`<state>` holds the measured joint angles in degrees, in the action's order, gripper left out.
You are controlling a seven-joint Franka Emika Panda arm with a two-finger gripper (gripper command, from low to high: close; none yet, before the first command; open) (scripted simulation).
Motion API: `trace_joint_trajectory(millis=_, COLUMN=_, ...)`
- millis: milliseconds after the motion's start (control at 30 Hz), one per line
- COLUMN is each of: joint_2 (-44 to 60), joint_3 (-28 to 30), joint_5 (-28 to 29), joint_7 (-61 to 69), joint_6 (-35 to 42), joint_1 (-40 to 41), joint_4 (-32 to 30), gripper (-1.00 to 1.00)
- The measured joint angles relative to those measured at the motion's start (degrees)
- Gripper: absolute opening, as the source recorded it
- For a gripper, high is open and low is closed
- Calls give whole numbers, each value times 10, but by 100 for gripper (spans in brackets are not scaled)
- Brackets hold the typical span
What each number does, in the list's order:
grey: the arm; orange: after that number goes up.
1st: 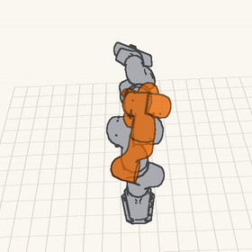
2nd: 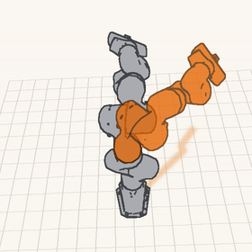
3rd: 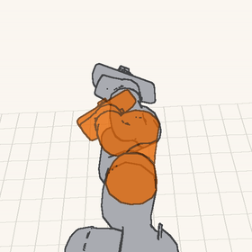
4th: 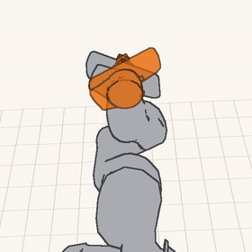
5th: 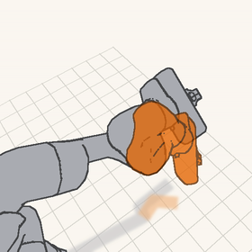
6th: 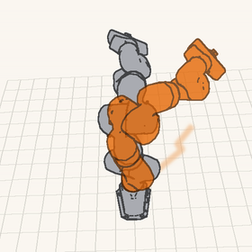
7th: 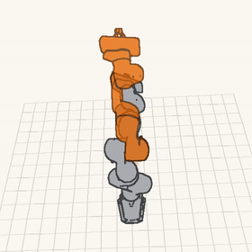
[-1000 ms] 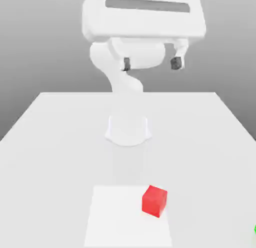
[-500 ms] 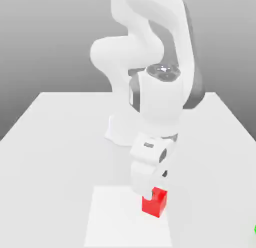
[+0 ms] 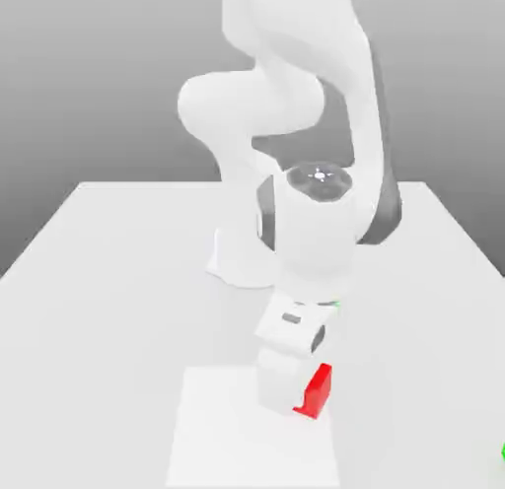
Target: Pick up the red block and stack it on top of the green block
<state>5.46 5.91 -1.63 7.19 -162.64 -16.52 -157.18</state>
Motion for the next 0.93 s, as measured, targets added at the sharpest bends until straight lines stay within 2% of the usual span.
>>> trace_joint_trajectory(millis=67, joint_2=-24, joint_3=-2, joint_5=10, joint_7=-2, joint_6=31, joint_1=-4, joint_4=5, gripper=-100)
trace_joint_trajectory(millis=133, joint_2=-15, joint_3=-11, joint_5=14, joint_7=12, joint_6=55, joint_1=-17, joint_4=37, gripper=-100)
trace_joint_trajectory(millis=600, joint_2=127, joint_3=-117, joint_5=49, joint_7=139, joint_6=198, joint_1=-104, joint_4=320, gripper=-100)
trace_joint_trajectory(millis=733, joint_2=193, joint_3=-124, joint_5=65, joint_7=148, joint_6=167, joint_1=-123, joint_4=357, gripper=-100)
trace_joint_trajectory(millis=767, joint_2=211, joint_3=-123, joint_5=69, joint_7=146, joint_6=151, joint_1=-124, joint_4=359, gripper=100)
trace_joint_trajectory(millis=933, joint_2=211, joint_3=-123, joint_5=69, joint_7=146, joint_6=151, joint_1=-124, joint_4=359, gripper=100)
